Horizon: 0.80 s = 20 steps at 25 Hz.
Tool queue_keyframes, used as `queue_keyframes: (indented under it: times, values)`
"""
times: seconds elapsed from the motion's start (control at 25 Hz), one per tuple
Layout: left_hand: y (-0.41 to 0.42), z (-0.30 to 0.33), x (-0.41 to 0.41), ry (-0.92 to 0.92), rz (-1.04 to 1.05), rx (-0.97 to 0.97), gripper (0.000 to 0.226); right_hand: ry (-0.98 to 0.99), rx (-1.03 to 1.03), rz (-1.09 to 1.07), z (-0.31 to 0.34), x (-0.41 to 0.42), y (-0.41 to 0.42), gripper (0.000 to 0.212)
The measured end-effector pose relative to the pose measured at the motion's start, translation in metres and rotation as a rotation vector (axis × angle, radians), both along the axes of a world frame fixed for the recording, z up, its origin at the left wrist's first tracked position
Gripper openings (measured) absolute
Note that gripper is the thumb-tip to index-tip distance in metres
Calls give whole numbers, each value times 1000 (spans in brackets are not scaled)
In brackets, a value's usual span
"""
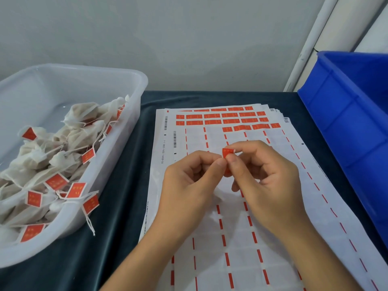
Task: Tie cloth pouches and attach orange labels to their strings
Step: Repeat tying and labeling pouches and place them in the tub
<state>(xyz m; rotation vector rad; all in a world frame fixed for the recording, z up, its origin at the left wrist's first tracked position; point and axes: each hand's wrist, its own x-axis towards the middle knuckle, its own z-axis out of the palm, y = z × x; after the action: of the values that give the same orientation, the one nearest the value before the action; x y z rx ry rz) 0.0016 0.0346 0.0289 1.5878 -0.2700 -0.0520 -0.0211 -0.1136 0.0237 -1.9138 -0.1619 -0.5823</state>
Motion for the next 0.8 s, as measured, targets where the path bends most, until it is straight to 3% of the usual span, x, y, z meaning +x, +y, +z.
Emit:
queue_keyframes:
  times: [0.24,0.4,0.6,0.8]
  values:
    - [0,-3,1,86,105,-14,21,89,87,-48,-1,0,-2,28]
    - [2,-4,4,157,89,-74,29,177,157,0,-1,2,-9,25]
    - [4,-3,4,188,31,-157,21,247,186,195,-2,3,-6,25]
    - [3,-3,4,178,21,-149,16,217,164,155,-2,3,-6,14]
